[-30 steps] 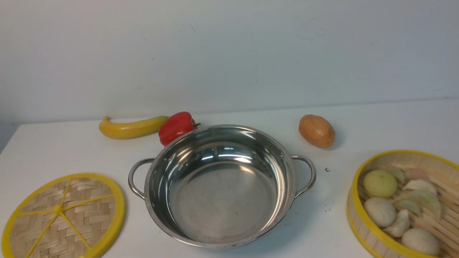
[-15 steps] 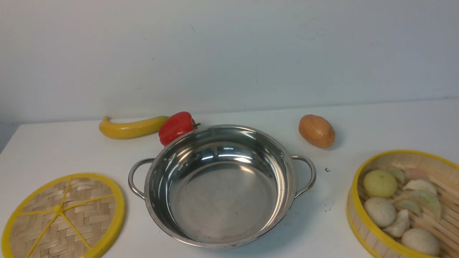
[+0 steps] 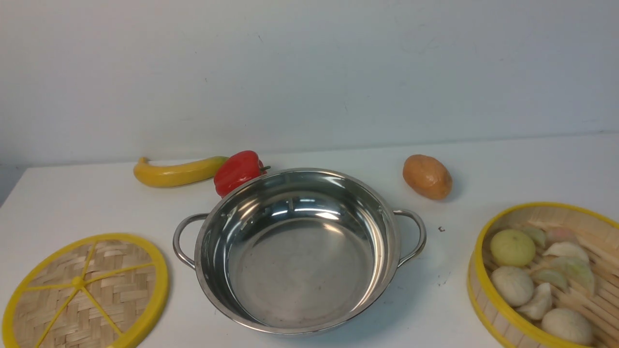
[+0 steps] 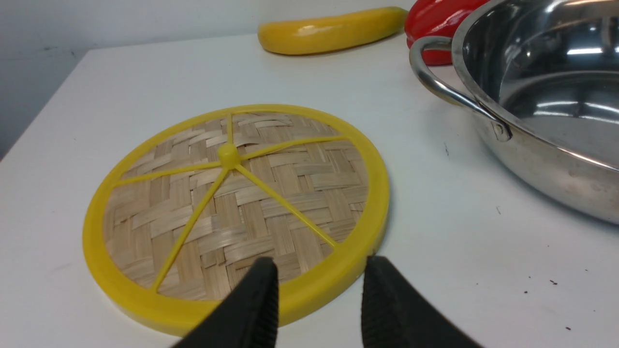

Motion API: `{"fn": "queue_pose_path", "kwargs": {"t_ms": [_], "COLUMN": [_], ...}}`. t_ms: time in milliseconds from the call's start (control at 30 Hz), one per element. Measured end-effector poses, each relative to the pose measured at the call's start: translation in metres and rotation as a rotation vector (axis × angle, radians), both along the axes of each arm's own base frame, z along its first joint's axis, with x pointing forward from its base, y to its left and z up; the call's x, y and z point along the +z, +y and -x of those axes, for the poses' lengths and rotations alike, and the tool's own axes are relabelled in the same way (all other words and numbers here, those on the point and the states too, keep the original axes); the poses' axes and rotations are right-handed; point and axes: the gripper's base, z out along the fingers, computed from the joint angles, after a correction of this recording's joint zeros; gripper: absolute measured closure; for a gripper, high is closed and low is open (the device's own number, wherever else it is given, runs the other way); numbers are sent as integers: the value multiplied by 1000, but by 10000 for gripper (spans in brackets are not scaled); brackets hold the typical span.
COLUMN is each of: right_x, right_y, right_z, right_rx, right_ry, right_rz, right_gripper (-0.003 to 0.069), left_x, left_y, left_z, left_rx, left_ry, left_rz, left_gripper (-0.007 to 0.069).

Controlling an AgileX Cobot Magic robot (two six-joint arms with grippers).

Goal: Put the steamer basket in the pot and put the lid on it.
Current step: Use the right arm to lift the steamer closest to it

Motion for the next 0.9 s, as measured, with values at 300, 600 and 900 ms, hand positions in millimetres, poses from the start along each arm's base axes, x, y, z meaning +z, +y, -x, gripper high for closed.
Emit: {"fn": "queue_pose_path", "kwargs": {"t_ms": [300, 600, 900], "right_x": [29, 88, 116], "right_y": [0, 2, 5], "right_z": [3, 24, 37], "right_rx": [2, 24, 50], "right_ry": [-89, -118, -168], "right_rz": [-3, -43, -118], "right_gripper": [418, 418, 418], "left_x": [0, 0, 0], "left_y": [0, 0, 0], "left_z": [0, 0, 0], "left_rx": [0, 0, 0], "left_ry": [0, 0, 0], "left_rz": [0, 0, 0], "left_gripper": [386, 386, 386]}}
